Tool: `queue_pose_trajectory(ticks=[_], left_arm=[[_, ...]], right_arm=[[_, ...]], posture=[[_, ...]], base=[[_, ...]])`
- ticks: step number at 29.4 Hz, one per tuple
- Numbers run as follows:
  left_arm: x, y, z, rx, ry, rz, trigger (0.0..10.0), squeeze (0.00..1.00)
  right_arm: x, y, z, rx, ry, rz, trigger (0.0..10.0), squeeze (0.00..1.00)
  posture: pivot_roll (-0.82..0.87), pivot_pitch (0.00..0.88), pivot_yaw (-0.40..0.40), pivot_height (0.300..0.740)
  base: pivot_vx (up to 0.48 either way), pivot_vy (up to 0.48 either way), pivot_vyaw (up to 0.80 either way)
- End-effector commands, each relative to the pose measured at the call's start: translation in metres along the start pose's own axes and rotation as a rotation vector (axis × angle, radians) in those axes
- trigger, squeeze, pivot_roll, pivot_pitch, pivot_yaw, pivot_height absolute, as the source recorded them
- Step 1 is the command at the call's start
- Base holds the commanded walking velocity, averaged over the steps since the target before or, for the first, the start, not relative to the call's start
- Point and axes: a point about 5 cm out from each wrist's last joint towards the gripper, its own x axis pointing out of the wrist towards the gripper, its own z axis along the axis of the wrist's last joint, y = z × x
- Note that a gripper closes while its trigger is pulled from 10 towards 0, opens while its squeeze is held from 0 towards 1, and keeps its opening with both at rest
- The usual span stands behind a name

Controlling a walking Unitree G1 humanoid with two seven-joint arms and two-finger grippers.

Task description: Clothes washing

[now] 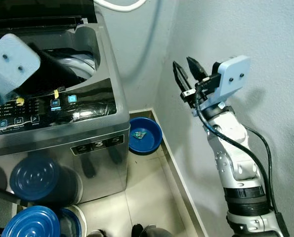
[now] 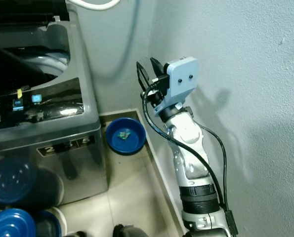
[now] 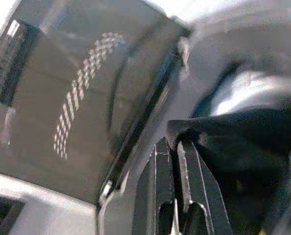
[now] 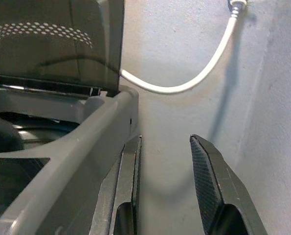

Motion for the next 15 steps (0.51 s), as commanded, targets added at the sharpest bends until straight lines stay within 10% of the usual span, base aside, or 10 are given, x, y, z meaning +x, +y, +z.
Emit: queue_pose_trajectory(ticks=[1,5,15], left_arm=[[-0.001,0.001,0.003,0.059,-0.034,0.002,10.0,0.0],[0.002,-0.004,-0.005,0.203,-0.039,-0.052,10.0,0.0],[0.009,0.024,0.025,0.235,-0.132,0.097,10.0,0.0]], right_arm=[[-0.002,0.002,-0.002,0.009,0.013,0.008,10.0,0.0],[0.0,0.001,-0.002,0.007,0.011,0.012,10.0,0.0],[-0.004,0.0,-0.002,0.004,0.014,-0.001,10.0,0.0]], posture=[[0.08,0.127,-0.027,0.74],[0.08,0.123,-0.023,0.74],[0.07,0.123,-0.015,0.74]], base=[[0.0,0.0,0.0],[0.0,0.0,0.0],[0.0,0.0,0.0]])
